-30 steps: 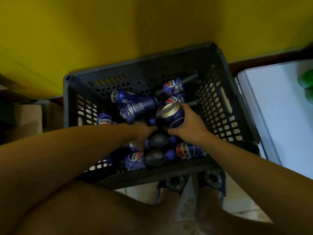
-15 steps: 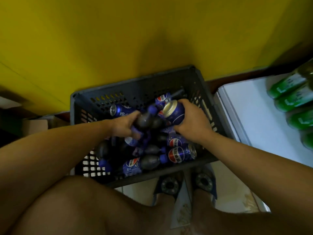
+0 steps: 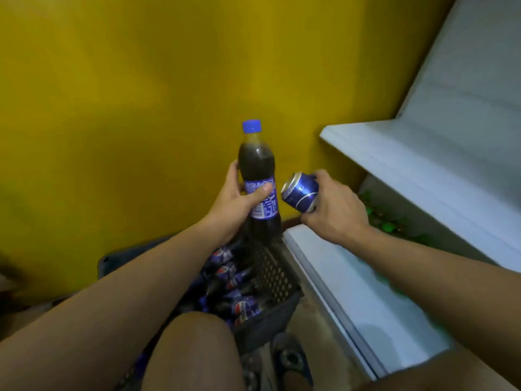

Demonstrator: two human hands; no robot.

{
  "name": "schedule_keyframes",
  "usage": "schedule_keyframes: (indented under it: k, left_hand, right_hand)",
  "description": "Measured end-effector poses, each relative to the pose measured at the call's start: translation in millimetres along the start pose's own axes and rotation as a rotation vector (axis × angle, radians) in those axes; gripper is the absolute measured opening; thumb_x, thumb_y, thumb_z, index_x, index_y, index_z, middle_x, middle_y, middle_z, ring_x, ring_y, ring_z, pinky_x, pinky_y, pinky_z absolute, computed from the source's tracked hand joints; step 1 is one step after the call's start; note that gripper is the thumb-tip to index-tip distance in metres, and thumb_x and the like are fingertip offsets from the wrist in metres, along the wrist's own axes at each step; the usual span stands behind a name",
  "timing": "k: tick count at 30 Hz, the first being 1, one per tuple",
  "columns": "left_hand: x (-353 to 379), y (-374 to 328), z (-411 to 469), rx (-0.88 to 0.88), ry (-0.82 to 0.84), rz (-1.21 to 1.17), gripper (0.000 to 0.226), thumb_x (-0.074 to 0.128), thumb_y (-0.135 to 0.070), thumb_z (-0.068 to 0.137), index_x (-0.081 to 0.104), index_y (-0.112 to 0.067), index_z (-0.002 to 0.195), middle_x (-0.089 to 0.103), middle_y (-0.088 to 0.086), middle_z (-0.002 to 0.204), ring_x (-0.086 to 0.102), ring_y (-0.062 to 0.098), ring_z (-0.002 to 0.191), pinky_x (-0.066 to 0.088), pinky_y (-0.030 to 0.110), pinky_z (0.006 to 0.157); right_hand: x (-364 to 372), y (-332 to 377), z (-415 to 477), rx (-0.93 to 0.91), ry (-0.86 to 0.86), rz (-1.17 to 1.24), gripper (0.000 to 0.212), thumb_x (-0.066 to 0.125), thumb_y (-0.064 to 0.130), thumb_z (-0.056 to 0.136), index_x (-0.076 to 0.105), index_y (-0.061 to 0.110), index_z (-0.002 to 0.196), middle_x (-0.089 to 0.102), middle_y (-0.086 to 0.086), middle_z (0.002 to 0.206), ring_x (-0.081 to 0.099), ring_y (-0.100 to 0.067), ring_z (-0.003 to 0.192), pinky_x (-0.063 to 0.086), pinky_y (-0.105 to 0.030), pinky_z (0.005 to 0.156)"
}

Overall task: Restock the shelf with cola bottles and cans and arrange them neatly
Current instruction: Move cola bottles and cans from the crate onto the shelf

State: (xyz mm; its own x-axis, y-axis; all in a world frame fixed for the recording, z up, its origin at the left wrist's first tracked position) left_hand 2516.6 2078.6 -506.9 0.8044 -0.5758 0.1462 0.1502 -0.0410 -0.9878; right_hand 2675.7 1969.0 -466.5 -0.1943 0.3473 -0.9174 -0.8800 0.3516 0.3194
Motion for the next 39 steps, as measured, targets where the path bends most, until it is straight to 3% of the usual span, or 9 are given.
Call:
schedule_keyframes:
  k: [3,6,9,12,20,25,30,36,39]
  left_hand:
    - [77.9,-30.4,-3.2,0.083,0.122,-0.02,0.078,0.084,-0.025,0.075,0.043,-0.036,0.14,0.069,0.001,0.122,0.068,0.015,0.111,0.056,0.04,0.093]
    - [174.5,-51.6,-16.0,0.135,0.305,-0.06,0.061,0.075,-0.005,0.086,0.047,-0.04,0.128,0.068,-0.001,0.117,0.07,0.006,0.098,0.059,0.028,0.081]
    - [263.4,-68.2,-33.2,0.13,0.444,-0.05,0.062,0.076,-0.011,0.087,0.044,-0.038,0.133,0.067,0.007,0.118,0.07,0.017,0.103,0.059,0.04,0.088]
    - [338.7,-82.4,-44.3,0.156,0.541,-0.006,0.068,0.076,-0.013,0.088,0.037,-0.038,0.138,0.065,0.001,0.114,0.068,0.009,0.098,0.058,0.03,0.085]
    - [476.8,-66.0,-39.2,0.163,0.647,0.167,0.076,0.079,-0.013,0.084,0.036,-0.035,0.143,0.062,0.0,0.12,0.061,0.023,0.116,0.047,0.056,0.106]
    - [523.0,-56.8,-38.1,0.206,0.68,0.223,0.079,0.081,-0.019,0.083,0.034,-0.041,0.143,0.059,0.003,0.135,0.057,0.027,0.126,0.045,0.061,0.106]
    - [537.5,-54.4,-46.3,0.281,0.669,0.219,0.084,0.083,-0.016,0.08,0.035,-0.036,0.146,0.055,0.002,0.142,0.053,0.025,0.131,0.044,0.055,0.109]
    - [520.5,-51.6,-63.5,0.368,0.582,0.23,0.096,0.088,-0.02,0.076,0.026,-0.034,0.149,0.05,0.01,0.14,0.057,0.026,0.124,0.047,0.048,0.108]
    - [511.7,-50.1,-76.8,0.352,0.503,0.231,0.086,0.085,-0.024,0.079,0.029,-0.035,0.144,0.046,0.011,0.141,0.057,0.025,0.119,0.048,0.044,0.105]
  right_hand:
    - [-76.8,-40.9,-47.0,0.151,-0.116,-0.021,0.064,0.076,0.034,0.07,0.039,0.028,0.122,0.066,-0.002,0.106,0.065,-0.034,0.091,0.054,-0.042,0.072]
    - [-141.0,-89.5,-107.1,0.325,-0.187,-0.072,0.062,0.073,0.037,0.068,0.038,0.031,0.119,0.068,0.001,0.101,0.064,-0.031,0.085,0.055,-0.04,0.071]
    - [-195.1,-131.8,-160.5,0.456,-0.235,-0.148,0.066,0.075,0.037,0.068,0.04,0.03,0.123,0.066,0.0,0.109,0.063,-0.03,0.093,0.05,-0.036,0.071]
    - [-235.7,-164.0,-202.2,0.564,-0.281,-0.187,0.072,0.078,0.038,0.067,0.038,0.03,0.127,0.065,0.001,0.114,0.063,-0.028,0.095,0.041,-0.032,0.068]
    - [-283.2,-240.3,-282.2,0.779,-0.359,-0.218,0.078,0.08,0.042,0.07,0.034,0.032,0.132,0.064,0.007,0.114,0.061,-0.019,0.09,0.052,-0.033,0.075]
    - [-295.1,-274.3,-312.3,0.875,-0.368,-0.237,0.078,0.081,0.042,0.068,0.035,0.033,0.13,0.064,0.006,0.116,0.063,-0.02,0.095,0.053,-0.034,0.076]
    - [-306.3,-294.6,-332.9,0.923,-0.358,-0.277,0.08,0.081,0.041,0.068,0.035,0.033,0.133,0.065,0.005,0.113,0.064,-0.02,0.092,0.057,-0.04,0.079]
    - [-308.6,-302.4,-357.3,0.969,-0.391,-0.247,0.076,0.083,0.037,0.068,0.038,0.028,0.129,0.065,0.004,0.108,0.062,-0.02,0.089,0.057,-0.04,0.078]
    - [-305.9,-302.5,-374.1,0.973,-0.399,-0.225,0.072,0.083,0.036,0.067,0.041,0.027,0.125,0.065,0.004,0.108,0.063,-0.02,0.09,0.056,-0.038,0.077]
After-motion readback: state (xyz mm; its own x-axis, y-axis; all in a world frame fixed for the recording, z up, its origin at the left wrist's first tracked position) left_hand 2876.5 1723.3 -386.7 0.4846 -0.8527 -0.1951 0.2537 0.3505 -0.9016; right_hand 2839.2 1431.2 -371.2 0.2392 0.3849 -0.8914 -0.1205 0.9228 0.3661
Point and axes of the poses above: each hand's wrist, its own z-axis towards the middle knuckle, its own x-axis out of the palm, y = z × x, the point moved 6 cm from there along z, towards the middle knuckle
